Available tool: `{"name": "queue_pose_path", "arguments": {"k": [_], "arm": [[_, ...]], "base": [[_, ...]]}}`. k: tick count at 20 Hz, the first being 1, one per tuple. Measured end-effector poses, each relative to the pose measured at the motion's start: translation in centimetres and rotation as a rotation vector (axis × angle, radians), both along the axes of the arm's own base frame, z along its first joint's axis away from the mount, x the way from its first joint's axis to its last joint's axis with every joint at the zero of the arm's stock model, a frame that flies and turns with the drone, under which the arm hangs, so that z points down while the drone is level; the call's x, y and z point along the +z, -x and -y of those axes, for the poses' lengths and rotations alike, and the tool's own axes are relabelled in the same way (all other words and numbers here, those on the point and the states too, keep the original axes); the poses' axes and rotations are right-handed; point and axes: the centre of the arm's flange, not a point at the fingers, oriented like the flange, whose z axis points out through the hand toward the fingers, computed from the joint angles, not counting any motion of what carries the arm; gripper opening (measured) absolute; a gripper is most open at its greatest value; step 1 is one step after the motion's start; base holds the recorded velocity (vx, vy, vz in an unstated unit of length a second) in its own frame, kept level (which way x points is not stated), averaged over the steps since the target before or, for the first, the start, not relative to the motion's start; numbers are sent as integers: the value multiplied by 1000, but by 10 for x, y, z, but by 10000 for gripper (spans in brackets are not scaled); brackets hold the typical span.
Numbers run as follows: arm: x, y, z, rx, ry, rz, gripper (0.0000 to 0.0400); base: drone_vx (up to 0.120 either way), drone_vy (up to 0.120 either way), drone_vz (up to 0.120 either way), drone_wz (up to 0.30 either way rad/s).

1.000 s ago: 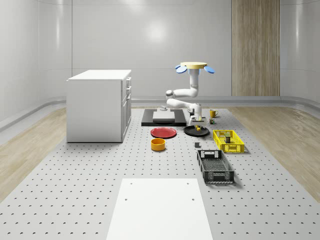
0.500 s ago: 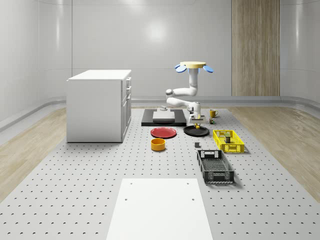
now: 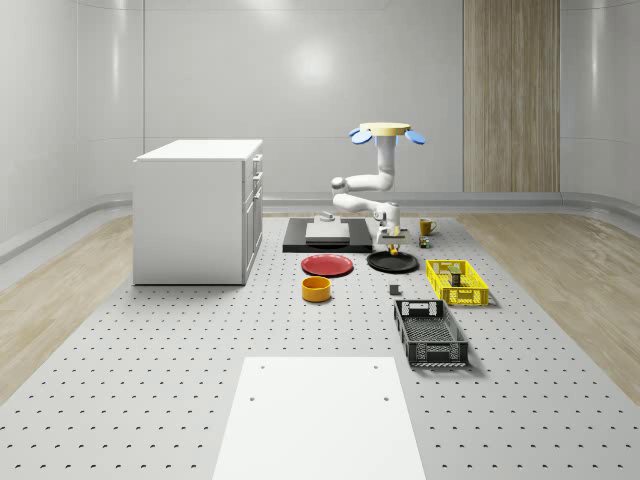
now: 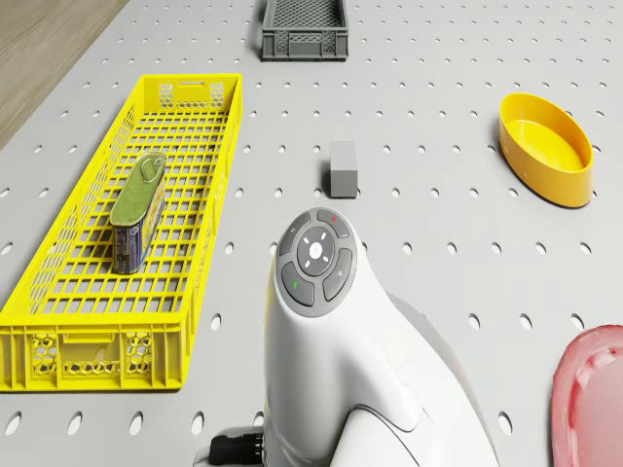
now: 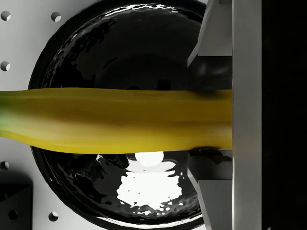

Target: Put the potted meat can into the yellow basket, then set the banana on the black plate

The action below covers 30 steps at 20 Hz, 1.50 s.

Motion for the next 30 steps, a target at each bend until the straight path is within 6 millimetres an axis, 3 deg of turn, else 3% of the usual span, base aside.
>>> {"name": "queue_pose_path", "arguments": {"k": [14,15,18,20,24,30], "arm": [[42,0,0,0,0,0,195],[44,0,0,0,0,0,210],[46,0,0,8,-3,1,310],[42,0,0,11,-4,2,346],[28,0,0,16,-6,2,380],[1,0,0,18,-7,3,396]], "base": [[0,0,0,0],[0,0,0,0],[0,0,0,0],[0,0,0,0],[0,0,0,0],[0,0,0,0]]}}
